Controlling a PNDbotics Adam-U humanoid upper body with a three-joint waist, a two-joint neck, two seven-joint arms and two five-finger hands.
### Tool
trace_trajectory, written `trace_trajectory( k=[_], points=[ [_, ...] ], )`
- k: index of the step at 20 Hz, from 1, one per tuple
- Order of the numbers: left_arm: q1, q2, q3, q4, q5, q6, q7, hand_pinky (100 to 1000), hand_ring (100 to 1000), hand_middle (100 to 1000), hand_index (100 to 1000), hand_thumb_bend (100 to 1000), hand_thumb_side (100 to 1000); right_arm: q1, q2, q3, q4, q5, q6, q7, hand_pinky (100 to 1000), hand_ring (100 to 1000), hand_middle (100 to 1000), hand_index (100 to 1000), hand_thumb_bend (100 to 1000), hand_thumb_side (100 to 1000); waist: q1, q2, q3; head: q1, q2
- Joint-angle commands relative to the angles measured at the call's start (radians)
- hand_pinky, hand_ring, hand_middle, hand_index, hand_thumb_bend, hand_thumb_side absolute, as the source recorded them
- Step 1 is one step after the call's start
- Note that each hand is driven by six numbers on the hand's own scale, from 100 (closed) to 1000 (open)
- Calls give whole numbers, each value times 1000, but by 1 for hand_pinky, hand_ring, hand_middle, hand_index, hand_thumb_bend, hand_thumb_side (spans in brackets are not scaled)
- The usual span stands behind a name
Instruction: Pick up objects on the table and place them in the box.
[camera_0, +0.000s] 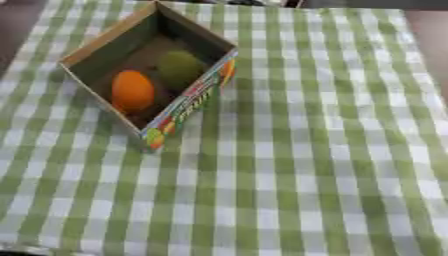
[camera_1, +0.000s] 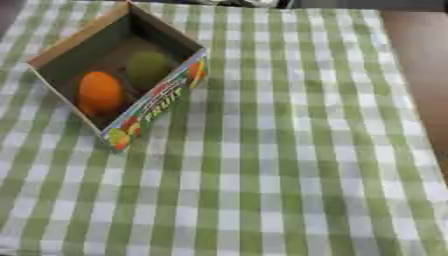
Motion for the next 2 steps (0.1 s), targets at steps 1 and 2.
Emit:
trace_trajectory(
  k=[1,2],
  points=[
    [-7,28,12,-14,-1,-3,0,696,668,642,830,150,424,-4,-16,-14,-15,-17,0,9,902,785,718,863,100,443,1,-26,-2,3,-7],
    [-6,28,12,-14,-1,-3,0,695,668,642,830,150,425,-3,-16,-13,-15,-23,-1,11,900,783,716,863,100,454,1,-26,-2,3,-7]
  ],
)
